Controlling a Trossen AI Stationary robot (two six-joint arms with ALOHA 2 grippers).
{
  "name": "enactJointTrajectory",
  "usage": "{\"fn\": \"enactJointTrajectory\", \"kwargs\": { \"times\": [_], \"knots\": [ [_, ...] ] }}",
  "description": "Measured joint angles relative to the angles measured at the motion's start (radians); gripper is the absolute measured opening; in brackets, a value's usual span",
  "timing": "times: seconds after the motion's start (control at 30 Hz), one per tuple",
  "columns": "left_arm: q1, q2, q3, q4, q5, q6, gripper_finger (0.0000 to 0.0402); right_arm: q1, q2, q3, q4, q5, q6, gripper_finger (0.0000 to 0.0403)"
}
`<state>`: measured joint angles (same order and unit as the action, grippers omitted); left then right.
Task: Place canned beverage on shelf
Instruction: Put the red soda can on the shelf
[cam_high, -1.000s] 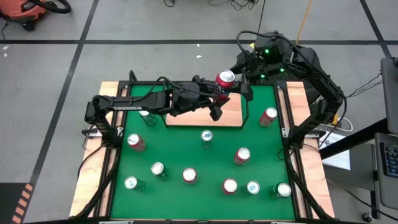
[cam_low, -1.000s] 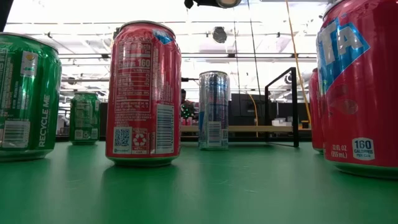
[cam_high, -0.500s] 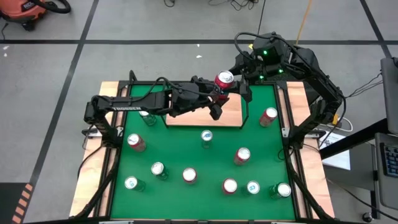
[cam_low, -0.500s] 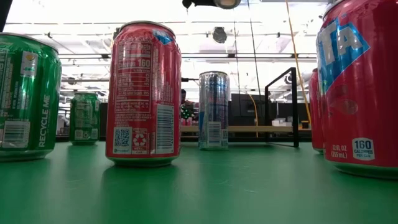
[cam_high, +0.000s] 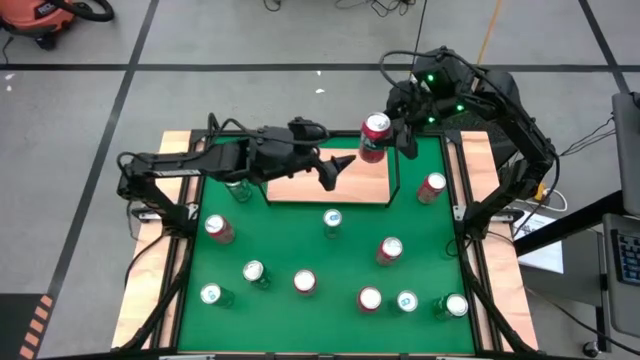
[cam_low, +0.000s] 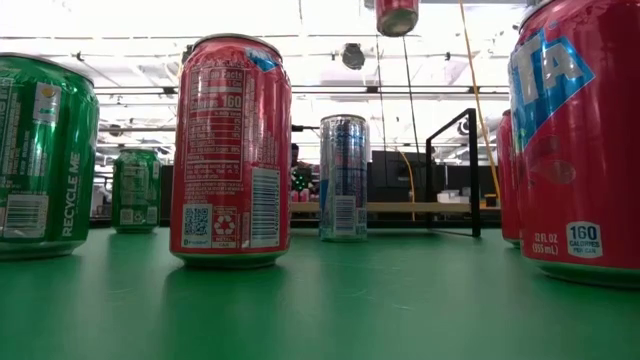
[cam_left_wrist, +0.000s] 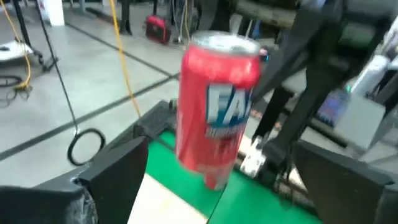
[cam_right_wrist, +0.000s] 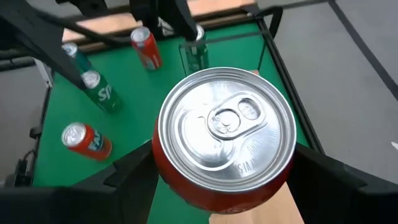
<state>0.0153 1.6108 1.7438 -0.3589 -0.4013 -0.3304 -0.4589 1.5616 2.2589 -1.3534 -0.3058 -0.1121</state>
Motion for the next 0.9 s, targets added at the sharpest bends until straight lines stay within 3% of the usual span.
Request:
{"fn": "enactJointTrajectory", "kwargs": {
  "times": [0.2,0.4,0.63,0.9],
  "knots": [
    [0.003,0.002,-0.002,-0.057,0.067,0.026,0.0398,0.009,0.000,0.000,0.107,-0.040,0.102,0.0288],
    [0.026,0.002,-0.002,-0.026,0.033,0.045,0.0398,0.028,0.000,0.001,0.123,-0.038,0.166,0.0288],
    [0.078,0.040,-0.002,0.025,0.195,0.104,0.0398,0.056,0.000,0.001,0.157,-0.039,0.167,0.0288],
    [0.102,0.068,-0.002,0.038,0.210,0.102,0.0368,0.057,-0.001,0.002,0.172,-0.032,0.184,0.0288]
  ]
}}
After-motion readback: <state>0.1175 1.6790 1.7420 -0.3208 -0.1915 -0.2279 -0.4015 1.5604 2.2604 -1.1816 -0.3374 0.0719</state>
